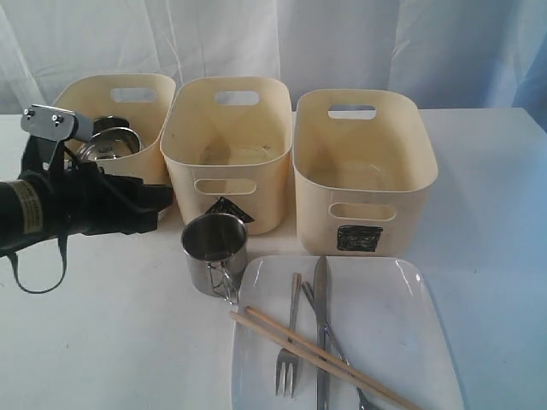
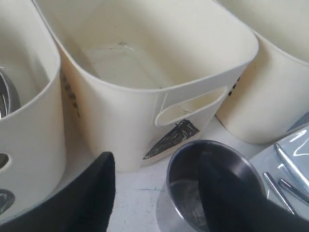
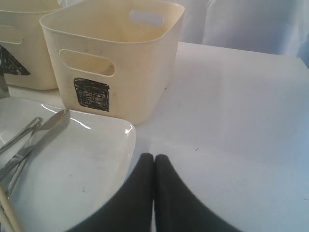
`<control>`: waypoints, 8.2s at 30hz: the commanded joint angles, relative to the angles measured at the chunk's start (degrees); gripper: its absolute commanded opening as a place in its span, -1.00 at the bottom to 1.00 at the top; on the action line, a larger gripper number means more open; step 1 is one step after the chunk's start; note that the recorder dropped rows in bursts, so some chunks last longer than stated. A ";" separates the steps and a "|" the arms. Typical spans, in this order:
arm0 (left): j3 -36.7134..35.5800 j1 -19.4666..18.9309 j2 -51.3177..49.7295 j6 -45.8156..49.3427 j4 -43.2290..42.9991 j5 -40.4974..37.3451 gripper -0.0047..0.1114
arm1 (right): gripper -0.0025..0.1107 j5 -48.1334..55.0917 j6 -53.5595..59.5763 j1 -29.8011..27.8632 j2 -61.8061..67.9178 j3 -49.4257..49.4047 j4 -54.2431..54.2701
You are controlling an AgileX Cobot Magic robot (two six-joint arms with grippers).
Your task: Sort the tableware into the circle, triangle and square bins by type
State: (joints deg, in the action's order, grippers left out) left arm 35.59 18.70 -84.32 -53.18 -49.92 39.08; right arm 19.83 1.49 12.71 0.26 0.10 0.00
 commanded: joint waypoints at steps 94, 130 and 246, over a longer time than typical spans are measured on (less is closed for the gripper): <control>6.53 5.94 -4.87 -13.06 -7.98 -2.90 -0.89 | -0.96 -0.21 -1.17 -0.24 -0.26 -0.10 0.00; 11.87 5.82 11.59 60.57 35.89 -12.14 -0.89 | -0.96 -0.21 -1.17 -0.24 -0.26 -0.10 0.00; 0.02 -4.73 45.87 77.48 83.44 -52.98 -0.87 | -0.96 -0.21 -1.17 -0.24 -0.26 -0.10 0.00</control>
State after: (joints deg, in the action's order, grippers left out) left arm 39.05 14.04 -42.20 24.19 30.17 -15.10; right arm 19.83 0.51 12.71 0.26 0.10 0.00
